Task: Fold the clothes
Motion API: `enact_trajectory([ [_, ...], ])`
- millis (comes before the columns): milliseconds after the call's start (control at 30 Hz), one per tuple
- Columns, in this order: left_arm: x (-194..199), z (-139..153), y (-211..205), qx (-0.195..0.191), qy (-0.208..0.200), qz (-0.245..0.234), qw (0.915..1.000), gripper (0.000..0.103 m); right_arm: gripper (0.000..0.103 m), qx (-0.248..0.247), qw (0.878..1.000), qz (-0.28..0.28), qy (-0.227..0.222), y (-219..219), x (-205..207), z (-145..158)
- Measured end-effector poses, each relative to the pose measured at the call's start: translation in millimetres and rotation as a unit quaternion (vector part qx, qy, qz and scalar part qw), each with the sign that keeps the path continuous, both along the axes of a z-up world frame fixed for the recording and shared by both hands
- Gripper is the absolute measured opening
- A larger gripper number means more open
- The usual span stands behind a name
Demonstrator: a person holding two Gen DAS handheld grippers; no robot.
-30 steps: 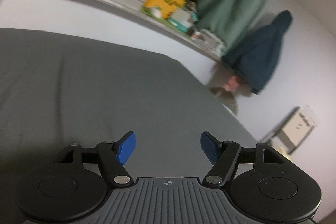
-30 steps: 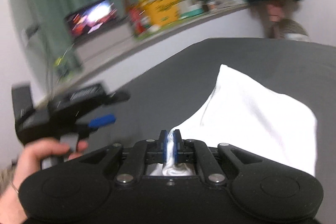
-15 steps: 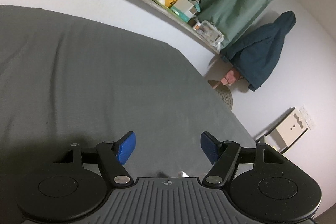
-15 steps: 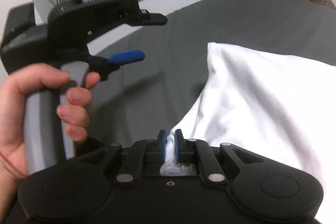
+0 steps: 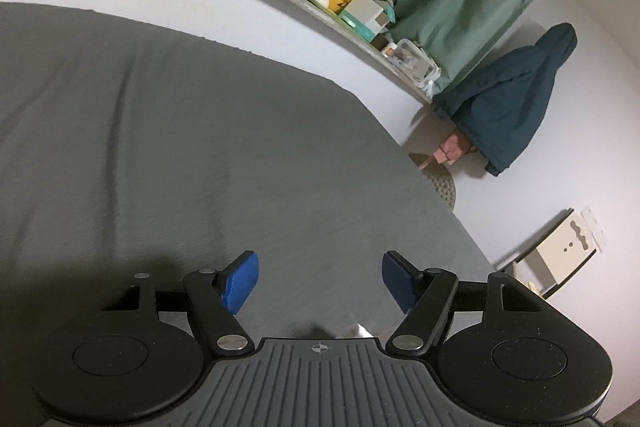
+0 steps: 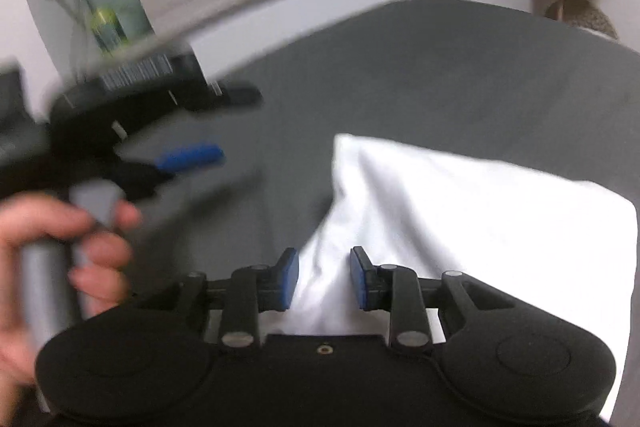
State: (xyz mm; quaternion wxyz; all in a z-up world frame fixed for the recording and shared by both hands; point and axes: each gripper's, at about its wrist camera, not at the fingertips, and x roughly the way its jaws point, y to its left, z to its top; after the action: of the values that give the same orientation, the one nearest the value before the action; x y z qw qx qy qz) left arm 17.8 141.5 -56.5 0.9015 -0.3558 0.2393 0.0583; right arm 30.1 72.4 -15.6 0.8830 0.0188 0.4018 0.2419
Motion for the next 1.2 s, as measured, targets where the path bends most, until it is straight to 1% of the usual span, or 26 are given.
enact_trajectory([
  [33,0.5,-0.7,0.0,0.000,0.001,0.000,1.0000,0.070,0.028,-0.004,1.000,-0.004,0.000,2.9,-2.1,-4.5],
  [67,1.1,-1.2,-0.1,0.000,0.002,0.000,1.0000,0.070,0.028,0.001,1.000,-0.007,0.000,4.3,-5.1,-7.8],
  [100,1.7,-1.6,-0.3,0.000,0.002,-0.001,1.0000,0.070,0.025,0.007,1.000,-0.010,0.000,5.6,-8.1,-11.2],
  [133,2.4,-1.8,-0.7,0.001,0.004,-0.002,1.0000,0.070,0.013,0.006,1.000,-0.011,0.000,7.5,-8.7,-13.6],
  [167,3.1,-2.0,-0.9,0.002,0.005,-0.003,1.0000,0.070,0.007,-0.001,1.000,-0.010,0.000,9.9,-7.0,-15.2],
  [200,3.6,-2.1,-1.1,0.002,0.006,-0.004,1.0000,0.070,0.006,-0.004,1.000,-0.011,0.000,10.3,-5.8,-16.5],
  [267,3.4,-1.8,-1.4,0.002,0.006,-0.005,1.0000,0.070,0.004,0.007,1.000,-0.021,0.005,7.9,-2.9,-16.3],
  [333,2.7,-2.0,-1.2,0.000,0.005,-0.004,1.0000,0.070,0.004,0.020,0.999,-0.024,0.006,18.7,-0.4,-9.6],
  [400,1.9,-2.5,-0.8,-0.001,0.004,-0.001,1.0000,0.070,0.004,0.048,0.999,-0.015,0.014,28.6,10.2,-9.7],
  [500,2.6,-2.5,-1.5,-0.002,0.003,-0.001,1.0000,0.070,0.004,0.094,0.995,-0.006,0.033,27.1,14.7,-6.3],
  [533,2.5,-2.4,-1.7,-0.001,0.003,-0.001,1.0000,0.070,0.004,0.103,0.994,-0.006,0.039,27.4,16.2,-6.3],
  [600,2.9,-2.6,-1.6,-0.002,0.003,0.000,1.0000,0.070,0.004,0.103,0.993,-0.007,0.060,25.9,19.5,-11.2],
  [667,3.1,-3.0,-1.9,-0.003,0.005,0.000,1.0000,0.070,0.008,0.099,0.992,-0.009,0.074,22.3,20.3,-17.0],
  [700,3.1,-3.1,-2.0,-0.003,0.005,-0.001,1.0000,0.070,0.011,0.107,0.992,-0.007,0.073,19.0,18.1,-15.6],
  [733,3.0,-3.1,-2.2,-0.004,0.005,-0.001,1.0000,0.070,0.019,0.124,0.990,-0.002,0.067,14.4,14.0,-10.2],
  [800,2.9,-2.9,-2.7,-0.005,0.005,0.000,1.0000,0.070,0.032,0.141,0.989,0.005,0.038,2.2,-3.0,4.6],
  [833,3.8,-3.4,-2.7,-0.004,0.005,-0.001,1.0000,0.070,0.032,0.148,0.989,0.008,0.021,-4.4,-13.0,12.6],
  [867,5.9,-4.7,-2.5,-0.004,0.005,-0.001,1.0000,0.070,0.032,0.143,0.990,0.007,0.008,-9.1,-22.2,16.8],
  [933,7.9,-5.0,-3.9,-0.001,0.005,-0.005,1.0000,0.070,0.032,0.113,0.994,-0.003,-0.012,-15.1,-39.3,18.1],
  [1033,7.9,-1.9,-10.9,0.003,-0.007,-0.026,0.9996,0.070,0.032,0.021,1.000,0.008,-0.022,-1.2,-53.7,2.1],
  [1067,7.8,-0.6,-13.8,0.006,-0.013,-0.037,0.9992,0.070,0.032,0.006,0.999,0.015,-0.029,6.3,-57.0,-3.1],
  [1133,7.7,1.8,-19.3,0.010,-0.026,-0.060,0.9978,0.070,0.033,0.001,0.999,0.023,-0.045,18.5,-62.1,-10.0],
  [1167,7.5,2.8,-21.8,0.010,-0.033,-0.072,0.9968,0.070,0.034,0.016,0.999,0.017,-0.039,20.8,-59.1,-10.0],
  [1200,7.6,3.6,-24.3,0.008,-0.040,-0.085,0.9955,0.070,0.038,0.043,0.999,0.012,-0.029,17.2,-55.5,-8.3],
])
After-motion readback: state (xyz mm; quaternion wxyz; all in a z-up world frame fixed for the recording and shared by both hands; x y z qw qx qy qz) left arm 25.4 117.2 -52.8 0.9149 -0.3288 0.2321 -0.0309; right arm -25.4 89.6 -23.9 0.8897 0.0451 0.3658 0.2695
